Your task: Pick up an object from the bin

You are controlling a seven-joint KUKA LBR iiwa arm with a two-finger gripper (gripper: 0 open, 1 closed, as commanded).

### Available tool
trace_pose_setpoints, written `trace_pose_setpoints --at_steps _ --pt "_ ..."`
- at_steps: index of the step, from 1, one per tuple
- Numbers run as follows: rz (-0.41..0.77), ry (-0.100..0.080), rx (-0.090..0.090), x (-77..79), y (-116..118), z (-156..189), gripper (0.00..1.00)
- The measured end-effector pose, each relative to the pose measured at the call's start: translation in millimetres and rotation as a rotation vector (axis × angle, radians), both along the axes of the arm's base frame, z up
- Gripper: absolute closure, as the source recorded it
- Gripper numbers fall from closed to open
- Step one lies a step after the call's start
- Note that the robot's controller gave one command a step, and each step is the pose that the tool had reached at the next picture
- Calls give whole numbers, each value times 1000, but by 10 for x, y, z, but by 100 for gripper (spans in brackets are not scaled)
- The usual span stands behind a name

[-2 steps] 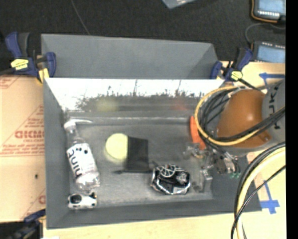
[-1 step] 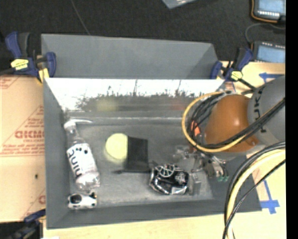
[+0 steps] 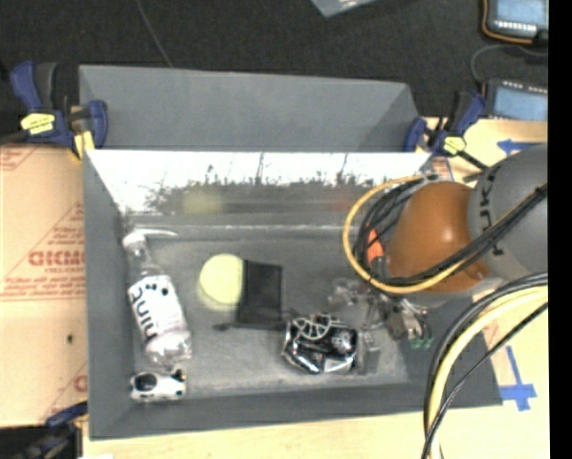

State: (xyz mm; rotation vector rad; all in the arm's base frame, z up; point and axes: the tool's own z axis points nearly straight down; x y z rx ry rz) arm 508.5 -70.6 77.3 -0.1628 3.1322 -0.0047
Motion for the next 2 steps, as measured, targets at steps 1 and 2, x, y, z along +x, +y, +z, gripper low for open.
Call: trace_pose_setpoints --at_steps 1,2 --pt "-25 11 2 127 224 79 0" --pt "124 -5 -2 182 238 423 0"
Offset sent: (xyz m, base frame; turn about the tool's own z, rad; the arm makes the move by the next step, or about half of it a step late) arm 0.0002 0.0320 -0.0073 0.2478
